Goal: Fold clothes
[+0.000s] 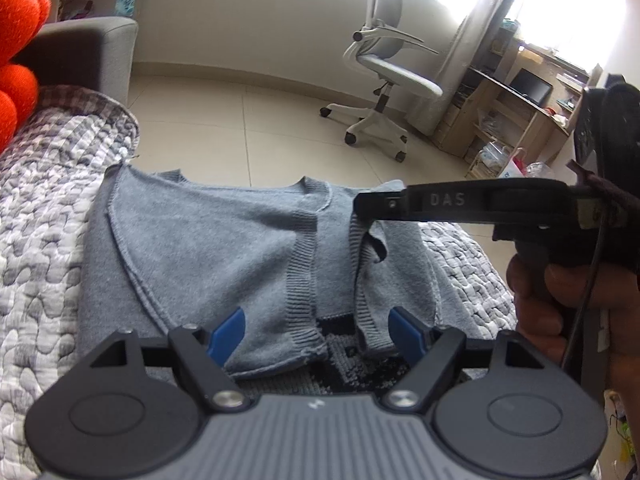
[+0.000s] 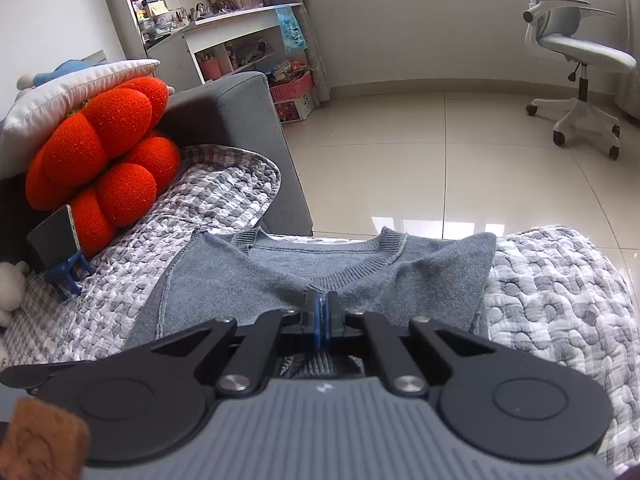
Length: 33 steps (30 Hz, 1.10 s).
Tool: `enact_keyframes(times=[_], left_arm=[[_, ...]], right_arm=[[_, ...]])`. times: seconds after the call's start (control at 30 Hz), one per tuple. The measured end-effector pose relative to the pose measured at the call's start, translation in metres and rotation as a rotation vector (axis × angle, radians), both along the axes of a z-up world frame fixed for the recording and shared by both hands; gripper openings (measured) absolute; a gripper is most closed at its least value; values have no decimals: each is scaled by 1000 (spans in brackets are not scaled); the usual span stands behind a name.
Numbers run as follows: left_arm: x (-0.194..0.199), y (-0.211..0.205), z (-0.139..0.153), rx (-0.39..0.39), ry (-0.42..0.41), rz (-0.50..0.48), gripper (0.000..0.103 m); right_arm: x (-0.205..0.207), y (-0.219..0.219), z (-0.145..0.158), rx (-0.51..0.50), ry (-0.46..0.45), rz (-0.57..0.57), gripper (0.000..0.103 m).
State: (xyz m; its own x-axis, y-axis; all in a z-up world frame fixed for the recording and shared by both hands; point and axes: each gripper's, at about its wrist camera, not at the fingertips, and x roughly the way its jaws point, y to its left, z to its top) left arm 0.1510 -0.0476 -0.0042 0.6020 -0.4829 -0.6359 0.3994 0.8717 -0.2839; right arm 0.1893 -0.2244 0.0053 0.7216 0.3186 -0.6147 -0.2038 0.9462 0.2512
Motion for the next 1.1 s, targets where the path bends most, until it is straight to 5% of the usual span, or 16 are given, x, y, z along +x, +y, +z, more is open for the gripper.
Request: enact_keyframes(times=[0.13,0.2,0.37,0.63,0.7,0.73,0.8,0.83,1.1], left_arm=[[6,-6,-2,-11,-28,-25,75],[12,-11,-4,-19,-18,-37,65],[33,-23,-13,-58,30,-55,65],[49,-59,-19,84,-27,-118,65],[52,-62,-22,100,-23,-115,54],[53,-59,-22,79,-14,-115,52],[56,-53,-21,35,4,-111,15],[57,-48,-20,7,15,-99,9],[53,-6,-13,-347,43,-28,3]], right_arm=[[-7,-11,1,17,12,-5,7],[-10,-17,2,25,17,-7,12],[-18,-30,3,46,32,-13,15],[-44,-44,8,37,48,-18,17],[-59,-41,14,19,43,-15,17],[-65,-40,16,9,42,-11,17],[-79,-35,21,-17,37,12,17],[-86,-31,22,-41,36,31,17],[-106,3,3,-237,97,181,17]])
